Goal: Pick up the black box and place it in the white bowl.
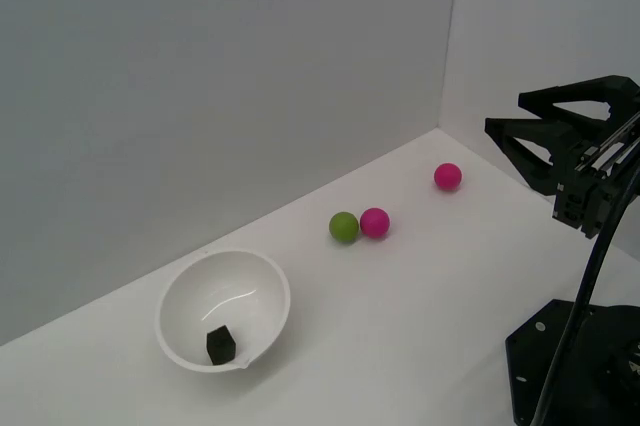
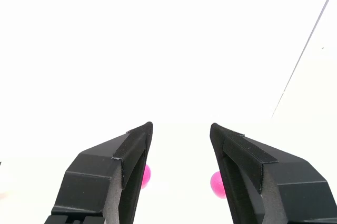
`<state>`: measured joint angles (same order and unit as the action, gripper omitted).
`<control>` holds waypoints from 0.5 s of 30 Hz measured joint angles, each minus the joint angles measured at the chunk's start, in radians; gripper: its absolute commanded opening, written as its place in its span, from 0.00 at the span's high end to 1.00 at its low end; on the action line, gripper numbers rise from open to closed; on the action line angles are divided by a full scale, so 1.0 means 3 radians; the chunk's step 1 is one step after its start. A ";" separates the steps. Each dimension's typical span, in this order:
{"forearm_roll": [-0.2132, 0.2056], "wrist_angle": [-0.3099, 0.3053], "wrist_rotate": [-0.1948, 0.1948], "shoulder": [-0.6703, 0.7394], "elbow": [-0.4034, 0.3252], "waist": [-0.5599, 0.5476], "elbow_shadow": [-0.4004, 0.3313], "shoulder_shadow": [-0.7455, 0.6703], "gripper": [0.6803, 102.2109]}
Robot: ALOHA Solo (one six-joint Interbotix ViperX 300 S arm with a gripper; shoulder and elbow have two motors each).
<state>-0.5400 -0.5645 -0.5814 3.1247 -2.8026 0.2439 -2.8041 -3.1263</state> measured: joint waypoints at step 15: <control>0.0000 0.0000 0.0005 -0.0056 0.0000 -0.0133 -0.0005 0.0066 0.42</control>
<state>-0.5400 -0.5645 -0.5798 3.1078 -2.8026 0.2040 -2.8057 -3.1063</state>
